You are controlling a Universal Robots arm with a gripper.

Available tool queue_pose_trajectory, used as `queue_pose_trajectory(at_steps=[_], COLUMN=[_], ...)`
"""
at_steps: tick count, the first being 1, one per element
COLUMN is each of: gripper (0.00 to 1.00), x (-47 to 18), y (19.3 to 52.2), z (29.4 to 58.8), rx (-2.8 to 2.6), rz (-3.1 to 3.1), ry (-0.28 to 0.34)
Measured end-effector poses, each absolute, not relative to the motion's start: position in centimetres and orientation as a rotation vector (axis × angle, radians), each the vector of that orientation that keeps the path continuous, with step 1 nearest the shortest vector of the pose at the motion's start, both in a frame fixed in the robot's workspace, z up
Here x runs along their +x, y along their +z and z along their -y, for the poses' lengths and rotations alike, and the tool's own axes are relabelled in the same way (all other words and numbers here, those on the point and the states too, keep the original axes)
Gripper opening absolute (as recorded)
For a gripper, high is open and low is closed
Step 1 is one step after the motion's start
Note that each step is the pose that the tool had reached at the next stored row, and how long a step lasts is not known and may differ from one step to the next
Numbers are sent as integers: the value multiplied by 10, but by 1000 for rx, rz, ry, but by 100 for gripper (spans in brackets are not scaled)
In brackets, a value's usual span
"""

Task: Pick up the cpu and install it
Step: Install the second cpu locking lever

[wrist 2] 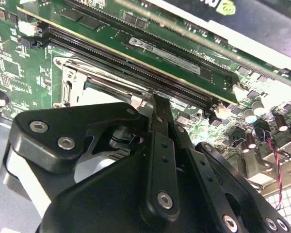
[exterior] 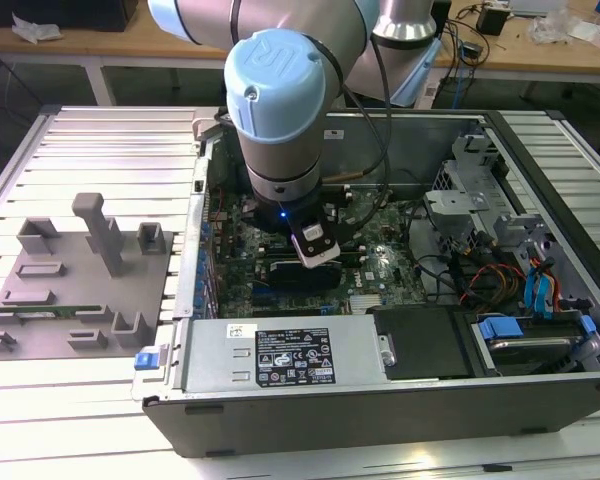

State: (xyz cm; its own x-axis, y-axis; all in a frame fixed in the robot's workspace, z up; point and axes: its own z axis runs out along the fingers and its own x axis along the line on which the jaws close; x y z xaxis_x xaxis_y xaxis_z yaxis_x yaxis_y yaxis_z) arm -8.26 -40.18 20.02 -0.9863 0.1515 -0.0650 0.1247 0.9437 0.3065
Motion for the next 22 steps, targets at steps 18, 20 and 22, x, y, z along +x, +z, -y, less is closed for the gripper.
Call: queue_pose_trajectory(at_steps=[18, 20, 22], gripper=[11, 11, 11], x=[-83, -83, -83], y=[201, 201, 202], z=[403, 403, 403], rx=[225, 225, 225], rz=[-3015, -3016, -3016], ry=[397, 387, 377])
